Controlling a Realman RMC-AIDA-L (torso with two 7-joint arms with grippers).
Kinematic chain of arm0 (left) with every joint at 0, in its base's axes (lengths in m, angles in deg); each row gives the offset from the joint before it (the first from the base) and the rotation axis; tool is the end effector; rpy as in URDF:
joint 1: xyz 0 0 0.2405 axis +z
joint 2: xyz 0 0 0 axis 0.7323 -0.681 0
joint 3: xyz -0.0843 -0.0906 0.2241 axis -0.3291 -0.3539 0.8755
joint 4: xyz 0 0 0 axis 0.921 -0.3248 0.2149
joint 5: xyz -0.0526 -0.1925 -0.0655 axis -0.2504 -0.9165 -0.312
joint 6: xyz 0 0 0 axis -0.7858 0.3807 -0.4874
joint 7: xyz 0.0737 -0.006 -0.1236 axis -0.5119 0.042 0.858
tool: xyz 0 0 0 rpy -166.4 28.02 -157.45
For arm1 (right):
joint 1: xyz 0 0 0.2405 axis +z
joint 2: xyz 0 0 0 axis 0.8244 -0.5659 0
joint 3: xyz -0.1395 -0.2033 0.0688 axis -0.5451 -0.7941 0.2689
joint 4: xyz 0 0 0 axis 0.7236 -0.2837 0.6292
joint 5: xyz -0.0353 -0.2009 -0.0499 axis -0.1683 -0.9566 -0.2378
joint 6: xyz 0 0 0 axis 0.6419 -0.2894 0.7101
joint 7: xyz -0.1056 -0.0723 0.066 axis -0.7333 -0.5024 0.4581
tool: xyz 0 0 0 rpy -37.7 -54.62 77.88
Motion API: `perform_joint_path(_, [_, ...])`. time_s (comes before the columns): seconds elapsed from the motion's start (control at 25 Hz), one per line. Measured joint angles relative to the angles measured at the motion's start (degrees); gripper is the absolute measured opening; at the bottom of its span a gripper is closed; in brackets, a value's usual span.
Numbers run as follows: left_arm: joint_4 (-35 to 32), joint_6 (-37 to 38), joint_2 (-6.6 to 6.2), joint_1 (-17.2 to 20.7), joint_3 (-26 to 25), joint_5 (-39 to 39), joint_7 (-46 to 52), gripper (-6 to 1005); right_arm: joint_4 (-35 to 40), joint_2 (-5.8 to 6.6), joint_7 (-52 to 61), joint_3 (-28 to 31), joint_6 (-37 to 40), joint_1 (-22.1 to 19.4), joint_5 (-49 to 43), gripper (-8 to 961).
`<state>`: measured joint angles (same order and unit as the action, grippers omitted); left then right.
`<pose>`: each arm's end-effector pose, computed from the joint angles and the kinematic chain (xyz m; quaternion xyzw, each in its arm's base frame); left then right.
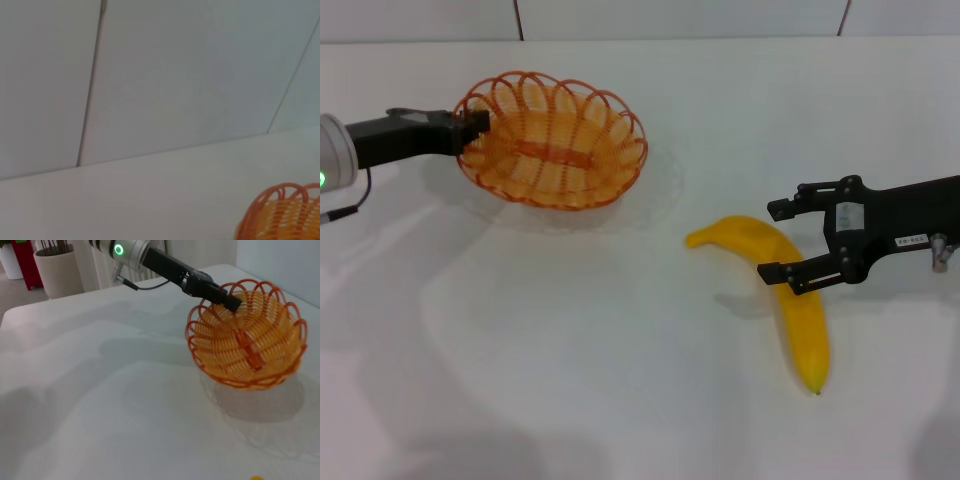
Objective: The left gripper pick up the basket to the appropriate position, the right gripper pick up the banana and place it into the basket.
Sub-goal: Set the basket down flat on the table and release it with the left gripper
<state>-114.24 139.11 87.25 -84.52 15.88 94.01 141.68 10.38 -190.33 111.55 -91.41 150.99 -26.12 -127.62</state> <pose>-0.2758 0.4123 0.0150 -0.8650 -0.3551 -0.1910 0.2986 0.2629 0.3327 0.0190 -0.9808 0.1360 0.1023 0.0951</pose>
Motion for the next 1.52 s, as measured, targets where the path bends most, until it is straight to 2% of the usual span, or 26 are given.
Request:
perform_joint_path(0.4, [7.0,-2.6,0.11,0.0,-0.5,-6.8,-3.1,92,-0.7,0.0,0.0,0.0,0.0,0.8,0.1,877])
perform_joint_path(0.72, [9.7,-2.7,0.13,0.1,-0.5,-10.1,-4.6,92,-0.7,0.0,0.1,0.0,0.1,1.2,0.3,876])
perform_joint_path(1.16, [12.5,-2.4,0.2,0.1,0.1,-9.7,-3.3,91,-0.7,0.0,0.6,0.1,0.2,1.5,0.5,876])
perform_joint_path(1.52, [12.3,-1.9,-0.14,0.1,0.2,-5.7,1.6,104,-0.7,0.0,0.8,0.0,0.2,1.6,0.3,877])
